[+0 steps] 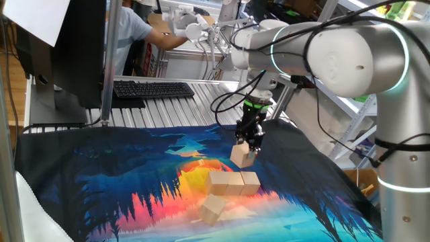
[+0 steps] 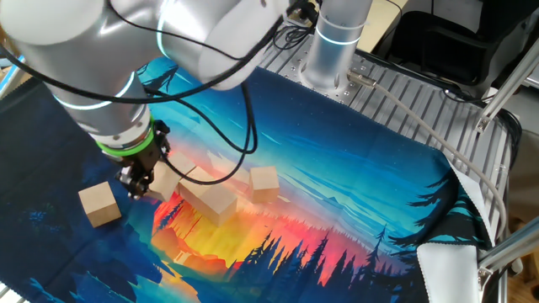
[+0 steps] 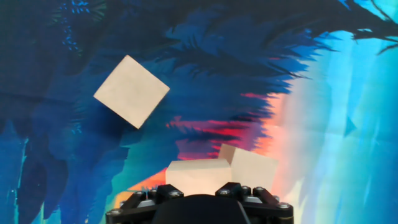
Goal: Stack the blocks into a pyramid shape
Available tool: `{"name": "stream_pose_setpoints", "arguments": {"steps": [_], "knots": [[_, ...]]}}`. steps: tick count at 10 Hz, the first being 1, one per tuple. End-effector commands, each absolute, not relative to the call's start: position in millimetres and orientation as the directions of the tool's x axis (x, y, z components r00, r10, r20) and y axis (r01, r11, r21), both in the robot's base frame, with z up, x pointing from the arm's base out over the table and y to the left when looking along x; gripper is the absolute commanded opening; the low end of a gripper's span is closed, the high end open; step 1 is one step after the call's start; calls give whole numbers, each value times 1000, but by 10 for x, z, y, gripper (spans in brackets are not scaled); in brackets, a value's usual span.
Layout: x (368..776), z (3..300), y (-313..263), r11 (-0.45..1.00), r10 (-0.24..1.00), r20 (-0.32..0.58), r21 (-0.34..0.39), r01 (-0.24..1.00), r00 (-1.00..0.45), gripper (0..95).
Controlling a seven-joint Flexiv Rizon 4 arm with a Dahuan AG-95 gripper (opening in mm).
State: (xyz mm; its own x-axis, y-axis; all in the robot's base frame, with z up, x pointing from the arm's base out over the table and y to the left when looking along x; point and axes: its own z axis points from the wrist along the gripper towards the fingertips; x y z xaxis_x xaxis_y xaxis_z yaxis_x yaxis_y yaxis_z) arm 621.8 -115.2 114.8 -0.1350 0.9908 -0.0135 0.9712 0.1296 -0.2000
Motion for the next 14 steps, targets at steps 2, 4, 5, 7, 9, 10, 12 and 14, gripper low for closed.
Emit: {"name": "stream_pose_setpoints", "arguments": {"steps": [2, 4, 5, 7, 9, 10, 12, 14], "knots": [[6112, 1236, -1152, 76, 996, -27, -201, 977, -83, 0], [6046, 1284, -1222, 29, 999, -25, -200, 979, -35, 0], [6033, 1283, -1226, 16, 999, -28, -199, 980, -22, 0], [5970, 1262, -1233, 22, 999, -29, -196, 980, -28, 0], [5905, 1262, -1190, 37, 999, -32, -191, 981, -44, 0], [5890, 1262, -1180, 44, 998, -28, -184, 982, -50, 0], [5883, 1263, -1170, 98, 995, -7, -143, 985, -100, 0], [5890, 1256, -1173, 124, 992, 43, -125, 984, -120, 0]]}}
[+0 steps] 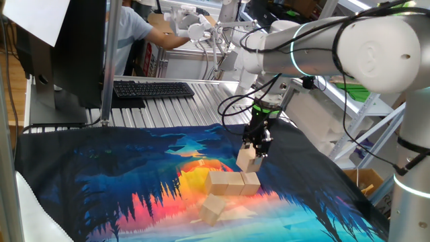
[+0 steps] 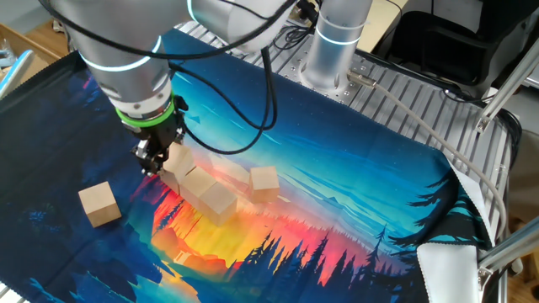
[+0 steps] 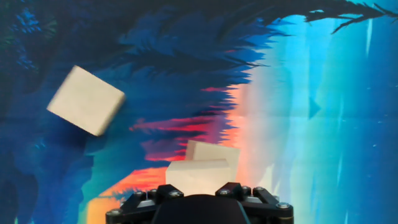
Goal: Stack the blocks into a pyramid shape
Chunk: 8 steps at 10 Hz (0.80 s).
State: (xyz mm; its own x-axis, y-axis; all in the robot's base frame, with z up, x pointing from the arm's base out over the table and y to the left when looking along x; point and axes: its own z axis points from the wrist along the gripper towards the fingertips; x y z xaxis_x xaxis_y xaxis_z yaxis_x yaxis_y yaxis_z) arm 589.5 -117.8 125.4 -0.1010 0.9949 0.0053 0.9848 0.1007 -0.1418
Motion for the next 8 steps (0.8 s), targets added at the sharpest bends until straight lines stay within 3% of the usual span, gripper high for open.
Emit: {"name": "stream_pose_setpoints", "arguments": {"steps": [1, 8], "knots": [[5890, 1256, -1173, 131, 991, 35, -122, 984, -128, 0], [5890, 1256, -1173, -12, 999, -44, -71, 997, 9, 0]]}}
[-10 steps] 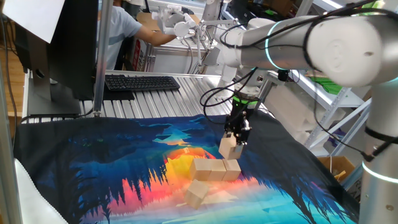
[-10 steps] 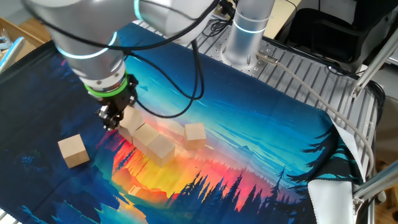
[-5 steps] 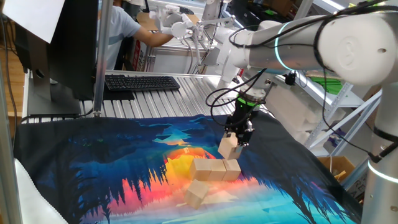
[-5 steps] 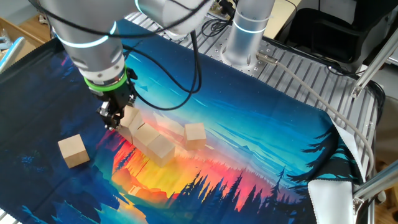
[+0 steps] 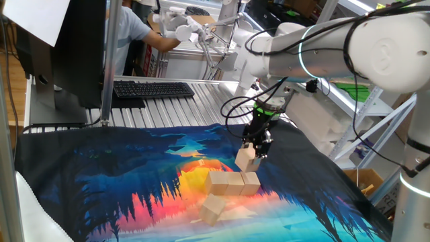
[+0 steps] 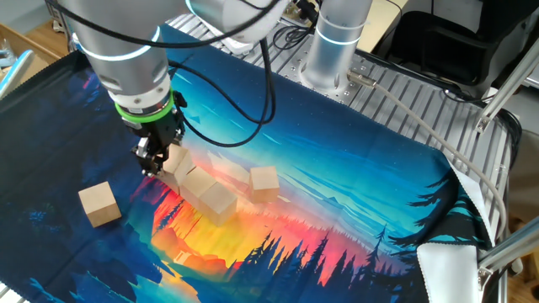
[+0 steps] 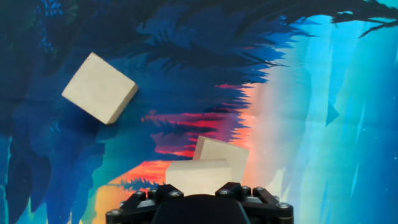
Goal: Stack the blocks into a pyramid shape
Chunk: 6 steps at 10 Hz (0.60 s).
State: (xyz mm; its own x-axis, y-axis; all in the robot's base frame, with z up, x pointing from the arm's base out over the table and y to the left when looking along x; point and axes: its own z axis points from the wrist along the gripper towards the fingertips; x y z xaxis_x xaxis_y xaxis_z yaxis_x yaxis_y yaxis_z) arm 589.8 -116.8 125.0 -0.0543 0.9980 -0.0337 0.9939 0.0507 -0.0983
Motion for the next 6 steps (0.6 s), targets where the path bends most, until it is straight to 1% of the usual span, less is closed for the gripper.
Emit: {"name": "stream_pose_setpoints", "arguments": {"steps": [1, 6], "knots": [[5890, 1249, -1174, -9, 999, -52, -64, 998, 6, 0], [5726, 1251, -1195, -3, 999, -42, -62, 998, 0, 0]]}}
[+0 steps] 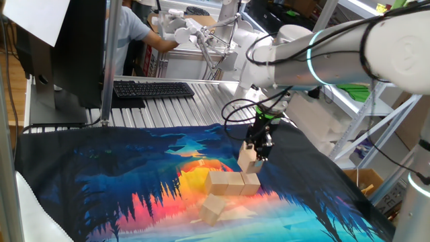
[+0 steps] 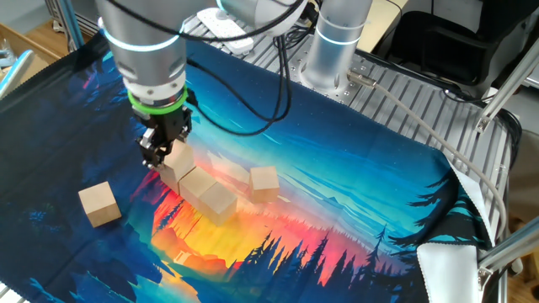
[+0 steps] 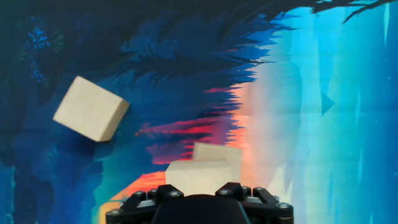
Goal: Stack the blocks into a pyramid shape
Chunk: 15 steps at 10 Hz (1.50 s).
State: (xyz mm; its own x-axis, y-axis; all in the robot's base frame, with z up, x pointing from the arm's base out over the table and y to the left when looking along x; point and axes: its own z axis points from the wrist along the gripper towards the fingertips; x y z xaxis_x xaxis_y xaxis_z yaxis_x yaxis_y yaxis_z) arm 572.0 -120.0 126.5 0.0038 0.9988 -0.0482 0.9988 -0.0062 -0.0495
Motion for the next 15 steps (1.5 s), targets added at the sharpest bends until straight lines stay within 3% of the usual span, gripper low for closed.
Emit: {"name": "stream_pose_setpoints", "arguments": {"steps": [1, 15], "knots": [[5702, 1228, -1189, -5, 1000, -31, -61, 998, 3, 0], [5663, 1037, -1119, -115, 993, 13, -20, 993, 116, 0]]}}
